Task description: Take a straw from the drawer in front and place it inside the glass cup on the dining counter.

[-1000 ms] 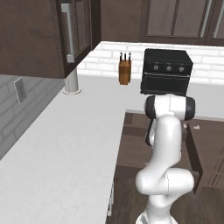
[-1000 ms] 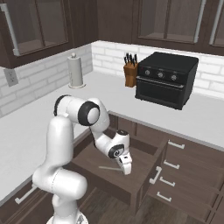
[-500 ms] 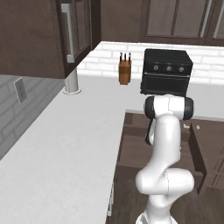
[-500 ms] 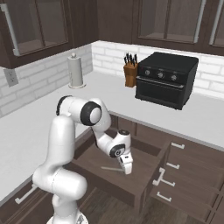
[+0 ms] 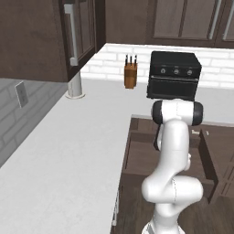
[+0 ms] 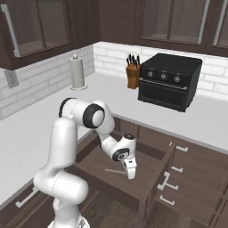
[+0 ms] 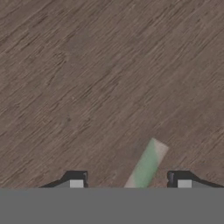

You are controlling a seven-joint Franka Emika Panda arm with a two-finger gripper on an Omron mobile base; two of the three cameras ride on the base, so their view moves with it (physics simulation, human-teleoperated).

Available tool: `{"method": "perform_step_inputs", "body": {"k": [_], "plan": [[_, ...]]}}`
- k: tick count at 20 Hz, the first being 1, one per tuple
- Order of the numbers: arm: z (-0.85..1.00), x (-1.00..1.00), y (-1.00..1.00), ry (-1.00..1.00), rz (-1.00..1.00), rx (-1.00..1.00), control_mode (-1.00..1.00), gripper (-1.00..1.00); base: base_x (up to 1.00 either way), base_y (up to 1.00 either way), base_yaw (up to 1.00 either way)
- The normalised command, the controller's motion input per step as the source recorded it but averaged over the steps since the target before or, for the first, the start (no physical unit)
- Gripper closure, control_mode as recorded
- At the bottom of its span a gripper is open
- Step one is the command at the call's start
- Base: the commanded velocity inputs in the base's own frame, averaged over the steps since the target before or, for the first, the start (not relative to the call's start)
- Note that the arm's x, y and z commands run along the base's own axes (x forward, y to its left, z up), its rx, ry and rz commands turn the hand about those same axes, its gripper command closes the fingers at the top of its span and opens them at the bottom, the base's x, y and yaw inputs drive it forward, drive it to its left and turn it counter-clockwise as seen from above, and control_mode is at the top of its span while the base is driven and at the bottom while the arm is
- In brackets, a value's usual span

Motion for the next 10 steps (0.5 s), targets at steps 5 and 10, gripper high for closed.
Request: {"method": "perform_step_inputs", "body": {"k": [5, 10], "plan": [[-0.60, -0.30, 0.00, 0.00, -0.11, 0.01, -1.00, -1.00, 0.00, 0.00, 0.00], [-0.62, 0.00, 0.00, 0.01, -0.13, 0.00, -1.00, 1.00, 0.00, 0.00, 0.00]]}}
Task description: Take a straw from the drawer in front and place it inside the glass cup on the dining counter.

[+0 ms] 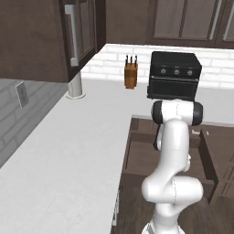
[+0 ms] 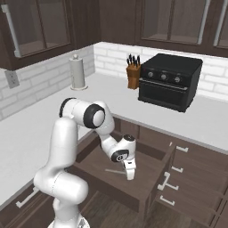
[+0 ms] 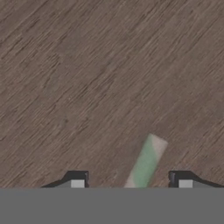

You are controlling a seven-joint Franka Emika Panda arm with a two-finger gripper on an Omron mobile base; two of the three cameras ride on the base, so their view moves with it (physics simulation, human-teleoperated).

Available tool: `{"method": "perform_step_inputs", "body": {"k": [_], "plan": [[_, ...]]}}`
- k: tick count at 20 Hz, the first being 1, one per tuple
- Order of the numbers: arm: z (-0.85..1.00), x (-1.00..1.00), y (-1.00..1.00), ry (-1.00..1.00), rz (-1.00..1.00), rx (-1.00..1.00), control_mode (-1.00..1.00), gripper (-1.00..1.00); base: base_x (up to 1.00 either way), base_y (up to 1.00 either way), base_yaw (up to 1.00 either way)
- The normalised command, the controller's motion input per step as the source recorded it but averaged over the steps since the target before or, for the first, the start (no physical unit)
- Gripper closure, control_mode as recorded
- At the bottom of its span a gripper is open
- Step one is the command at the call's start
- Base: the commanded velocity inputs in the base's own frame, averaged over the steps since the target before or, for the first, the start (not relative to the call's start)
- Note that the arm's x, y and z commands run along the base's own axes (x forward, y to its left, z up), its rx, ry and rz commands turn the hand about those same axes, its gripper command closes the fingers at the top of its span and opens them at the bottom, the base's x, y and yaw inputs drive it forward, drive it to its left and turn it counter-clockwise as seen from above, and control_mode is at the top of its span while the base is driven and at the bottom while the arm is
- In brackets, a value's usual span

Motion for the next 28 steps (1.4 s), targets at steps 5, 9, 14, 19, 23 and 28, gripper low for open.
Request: {"method": "perform_step_inputs", "body": {"k": [5, 9, 14, 19, 23, 28], "plan": [[-0.67, -0.19, -0.02, -0.01, -0.13, 0.00, -1.00, 1.00, 0.00, 0.00, 0.00], [-0.53, -0.08, -0.09, 0.00, -0.11, 0.01, -1.00, 1.00, 0.00, 0.00, 0.00], [-0.31, 0.00, -0.08, -0.06, -0.11, 0.00, -1.00, 1.00, 0.00, 0.00, 0.00], [-0.05, 0.00, -0.03, -0.05, -0.11, 0.00, -1.00, 1.00, 0.00, 0.00, 0.00], [0.02, 0.01, -0.02, -0.04, -0.11, 0.00, -1.00, 1.00, 0.00, 0.00, 0.00], [0.29, 0.14, 0.00, 0.00, -0.07, 0.00, -1.00, 1.00, 0.00, 0.00, 0.00]]}}
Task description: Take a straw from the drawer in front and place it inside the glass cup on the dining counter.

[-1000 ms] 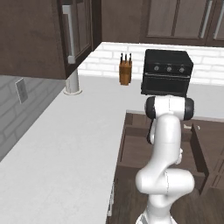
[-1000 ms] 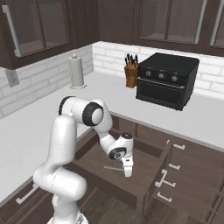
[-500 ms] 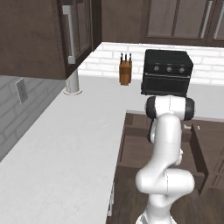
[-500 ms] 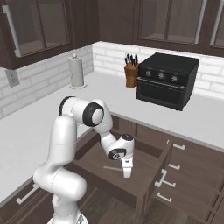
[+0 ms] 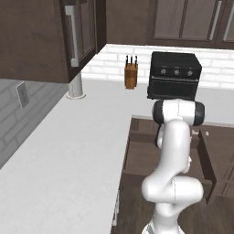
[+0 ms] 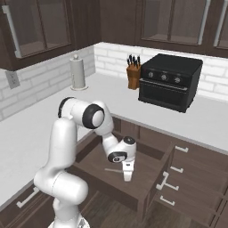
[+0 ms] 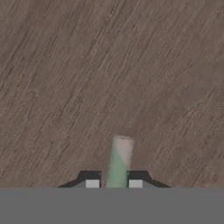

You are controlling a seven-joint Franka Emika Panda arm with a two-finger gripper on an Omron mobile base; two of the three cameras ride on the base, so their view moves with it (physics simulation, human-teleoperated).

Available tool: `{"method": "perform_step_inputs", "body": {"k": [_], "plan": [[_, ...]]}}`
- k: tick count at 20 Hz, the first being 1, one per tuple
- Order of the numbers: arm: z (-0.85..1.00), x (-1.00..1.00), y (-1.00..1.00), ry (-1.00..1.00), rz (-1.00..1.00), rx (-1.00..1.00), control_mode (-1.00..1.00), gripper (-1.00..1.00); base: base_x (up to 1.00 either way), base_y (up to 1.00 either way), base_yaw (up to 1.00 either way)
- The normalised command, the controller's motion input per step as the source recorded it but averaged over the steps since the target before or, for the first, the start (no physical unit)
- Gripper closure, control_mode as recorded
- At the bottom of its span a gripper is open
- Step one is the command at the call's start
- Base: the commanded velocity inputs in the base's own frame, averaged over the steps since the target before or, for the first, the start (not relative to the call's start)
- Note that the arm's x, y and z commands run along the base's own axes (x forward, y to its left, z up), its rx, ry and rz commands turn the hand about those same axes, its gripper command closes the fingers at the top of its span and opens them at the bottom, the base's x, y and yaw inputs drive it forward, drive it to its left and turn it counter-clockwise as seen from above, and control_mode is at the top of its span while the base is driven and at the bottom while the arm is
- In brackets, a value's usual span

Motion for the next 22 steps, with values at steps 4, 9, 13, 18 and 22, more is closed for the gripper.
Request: {"method": "perform_step_inputs", "body": {"k": [4, 9, 13, 18, 22], "plan": [[0.84, 0.13, -0.07, 0.04, -0.02, 0.00, -1.00, 1.00, 0.00, 0.00, 0.00], [1.00, 0.00, -0.10, 0.02, 0.00, 0.00, -1.00, 1.00, 0.00, 0.00, 0.00], [1.00, 0.00, 0.00, 0.08, 0.01, 0.00, -1.00, 1.00, 0.00, 0.00, 0.00], [1.00, 0.13, 0.00, 0.14, 0.03, 0.03, -1.00, 1.00, 0.00, 0.00, 0.00], [1.00, 0.02, 0.00, 0.12, 0.10, 0.02, -1.00, 1.00, 0.00, 0.00, 0.00]]}}
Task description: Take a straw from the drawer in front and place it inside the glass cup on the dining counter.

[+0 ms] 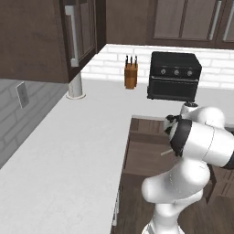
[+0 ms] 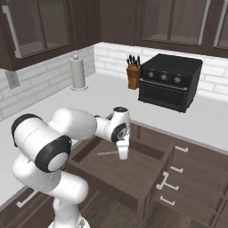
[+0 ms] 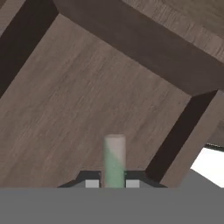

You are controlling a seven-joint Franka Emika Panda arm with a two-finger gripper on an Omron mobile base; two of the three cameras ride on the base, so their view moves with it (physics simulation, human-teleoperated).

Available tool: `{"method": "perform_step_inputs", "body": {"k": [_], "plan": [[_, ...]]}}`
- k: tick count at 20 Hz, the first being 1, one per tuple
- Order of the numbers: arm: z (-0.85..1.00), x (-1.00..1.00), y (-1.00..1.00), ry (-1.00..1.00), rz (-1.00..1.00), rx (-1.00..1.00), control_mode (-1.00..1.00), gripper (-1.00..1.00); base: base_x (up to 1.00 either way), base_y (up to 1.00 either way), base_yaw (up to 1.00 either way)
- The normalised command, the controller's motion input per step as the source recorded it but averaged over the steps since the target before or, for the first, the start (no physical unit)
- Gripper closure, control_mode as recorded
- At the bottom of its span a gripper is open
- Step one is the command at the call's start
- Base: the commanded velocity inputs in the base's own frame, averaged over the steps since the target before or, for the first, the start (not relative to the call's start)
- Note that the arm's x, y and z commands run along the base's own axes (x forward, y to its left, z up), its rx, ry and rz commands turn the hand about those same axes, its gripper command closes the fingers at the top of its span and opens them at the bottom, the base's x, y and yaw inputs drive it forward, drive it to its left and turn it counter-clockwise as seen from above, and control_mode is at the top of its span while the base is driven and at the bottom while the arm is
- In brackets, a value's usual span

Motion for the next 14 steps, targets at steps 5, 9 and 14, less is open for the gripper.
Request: {"method": "perform_step_inputs", "body": {"k": [5, 9, 14], "plan": [[1.00, -0.02, 0.00, 0.06, 0.19, 0.00, -1.00, 1.00, 0.00, 0.00, 0.00], [1.00, -0.10, 0.01, 0.00, 0.27, 0.00, -1.00, 1.00, 0.00, 0.00, 0.00], [1.00, -0.11, 0.03, 0.01, 0.32, 0.00, -1.00, 1.00, 0.00, 0.00, 0.00]]}}
